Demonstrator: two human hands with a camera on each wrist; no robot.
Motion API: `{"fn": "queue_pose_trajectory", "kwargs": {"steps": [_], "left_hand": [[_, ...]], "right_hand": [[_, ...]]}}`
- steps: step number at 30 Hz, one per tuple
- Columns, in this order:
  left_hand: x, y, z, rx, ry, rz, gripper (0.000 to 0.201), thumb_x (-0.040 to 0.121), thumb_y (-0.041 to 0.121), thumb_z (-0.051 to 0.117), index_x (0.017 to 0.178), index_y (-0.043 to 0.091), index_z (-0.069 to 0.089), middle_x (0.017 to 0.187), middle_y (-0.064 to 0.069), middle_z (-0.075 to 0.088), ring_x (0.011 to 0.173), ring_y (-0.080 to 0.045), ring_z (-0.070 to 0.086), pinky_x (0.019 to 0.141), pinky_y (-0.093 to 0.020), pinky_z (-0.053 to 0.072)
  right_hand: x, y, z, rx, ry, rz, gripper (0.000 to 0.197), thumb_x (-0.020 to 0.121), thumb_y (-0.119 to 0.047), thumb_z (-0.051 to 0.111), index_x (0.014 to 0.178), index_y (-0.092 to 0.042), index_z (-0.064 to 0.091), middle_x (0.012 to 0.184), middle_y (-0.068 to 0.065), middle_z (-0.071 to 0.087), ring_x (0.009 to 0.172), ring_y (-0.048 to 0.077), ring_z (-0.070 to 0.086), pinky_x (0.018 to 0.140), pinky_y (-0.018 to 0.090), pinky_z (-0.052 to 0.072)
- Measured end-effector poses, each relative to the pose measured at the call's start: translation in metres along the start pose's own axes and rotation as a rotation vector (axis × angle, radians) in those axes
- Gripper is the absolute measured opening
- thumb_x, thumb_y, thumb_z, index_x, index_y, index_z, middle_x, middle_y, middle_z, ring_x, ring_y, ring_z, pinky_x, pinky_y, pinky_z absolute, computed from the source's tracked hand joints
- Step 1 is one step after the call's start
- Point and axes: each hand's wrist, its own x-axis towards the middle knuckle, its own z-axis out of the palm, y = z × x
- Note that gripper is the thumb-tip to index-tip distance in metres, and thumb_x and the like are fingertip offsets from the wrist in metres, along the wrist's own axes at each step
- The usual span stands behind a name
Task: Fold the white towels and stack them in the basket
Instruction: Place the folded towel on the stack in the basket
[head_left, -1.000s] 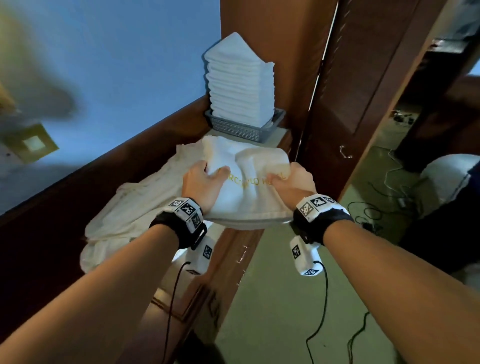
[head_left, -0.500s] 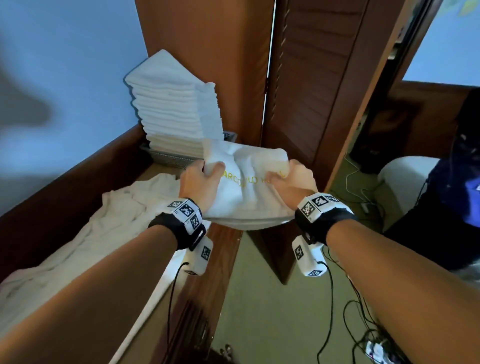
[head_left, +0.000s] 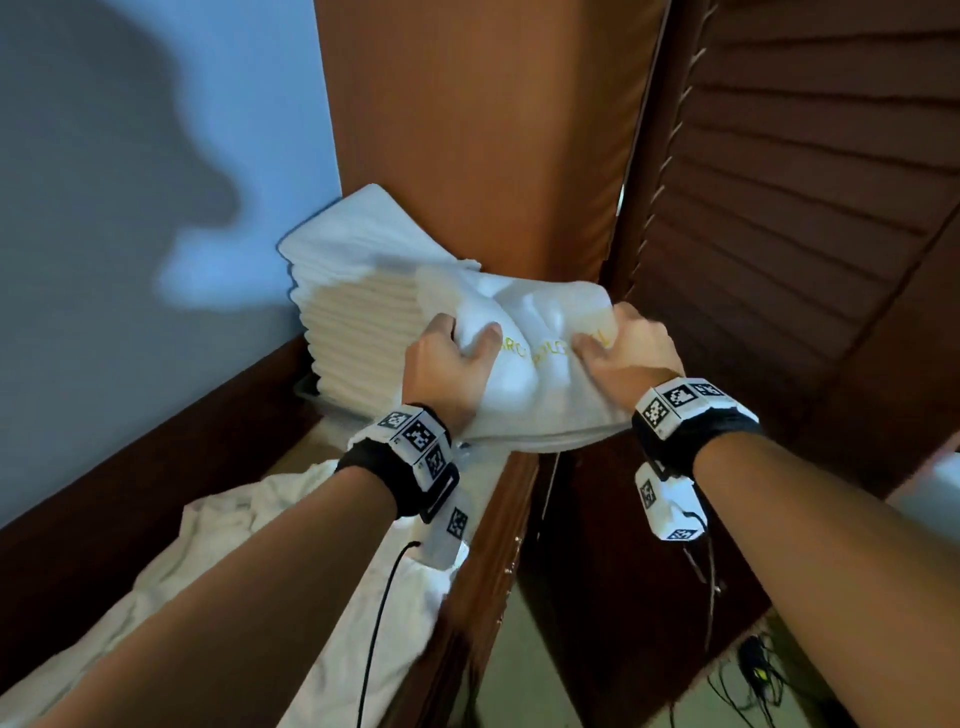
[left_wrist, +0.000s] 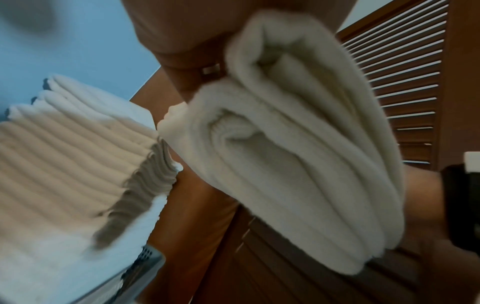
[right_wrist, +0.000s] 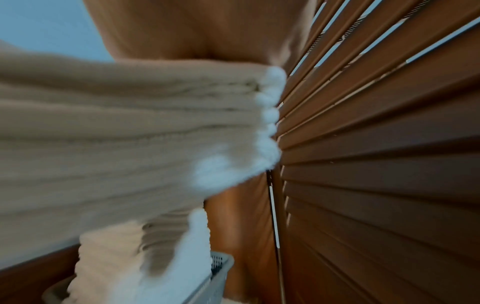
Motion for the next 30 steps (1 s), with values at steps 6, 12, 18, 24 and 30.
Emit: {"fn": "queue_pose_trajectory", "kwargs": {"steps": [6, 12, 18, 24, 30], "left_hand": [[0.091, -0.004, 0.019, -0.006, -0.002, 0.040, 0.044, 0.085, 0.043, 0.072, 0.069, 0.017, 0.041, 0.061, 0.006, 0.045, 0.059, -0.010, 0.046, 0.052, -0.024, 0.031], [0.185, -0.007, 0.034, -0.026, -0.022, 0.022, 0.038, 0.081, 0.031, 0.075, 0.105, 0.009, 0.056, 0.092, 0.007, 0.061, 0.088, -0.019, 0.061, 0.074, -0.028, 0.050], [0.260, -0.031, 0.038, -0.061, 0.177, -0.036, 0.053, 0.072, 0.050, 0.071, 0.111, 0.022, 0.050, 0.113, 0.001, 0.062, 0.094, -0.036, 0.067, 0.082, -0.053, 0.057], [0.290, -0.084, 0.040, -0.215, 0.383, -0.282, 0.047, 0.067, 0.049, 0.077, 0.102, 0.031, 0.053, 0.111, 0.004, 0.065, 0.100, -0.026, 0.069, 0.079, -0.057, 0.059], [0.269, -0.129, 0.059, -0.352, 0.488, -0.573, 0.077, 0.053, 0.051, 0.078, 0.116, 0.015, 0.053, 0.106, -0.013, 0.068, 0.092, -0.032, 0.072, 0.075, -0.058, 0.060]], "right_hand": [[0.131, -0.031, 0.023, 0.019, 0.063, -0.209, 0.042, 0.091, -0.044, 0.060, 0.111, -0.008, 0.051, 0.111, 0.023, 0.063, 0.103, 0.044, 0.059, 0.079, 0.042, 0.044], [0.268, -0.077, 0.060, 0.120, 0.069, -0.327, 0.042, 0.089, -0.041, 0.063, 0.112, -0.008, 0.055, 0.112, 0.026, 0.063, 0.103, 0.045, 0.059, 0.085, 0.045, 0.049], [0.366, -0.141, 0.103, 0.208, 0.048, -0.500, 0.042, 0.091, -0.038, 0.064, 0.112, -0.004, 0.056, 0.113, 0.028, 0.064, 0.105, 0.046, 0.059, 0.084, 0.044, 0.045], [0.403, -0.175, 0.171, 0.441, -0.114, -0.544, 0.037, 0.087, -0.033, 0.070, 0.115, -0.012, 0.062, 0.112, 0.014, 0.067, 0.102, 0.033, 0.061, 0.084, 0.041, 0.050], [0.416, -0.149, 0.252, 0.258, -0.493, -0.483, 0.027, 0.096, -0.012, 0.058, 0.123, -0.008, 0.060, 0.121, 0.016, 0.066, 0.109, 0.036, 0.061, 0.093, 0.041, 0.048]]}}
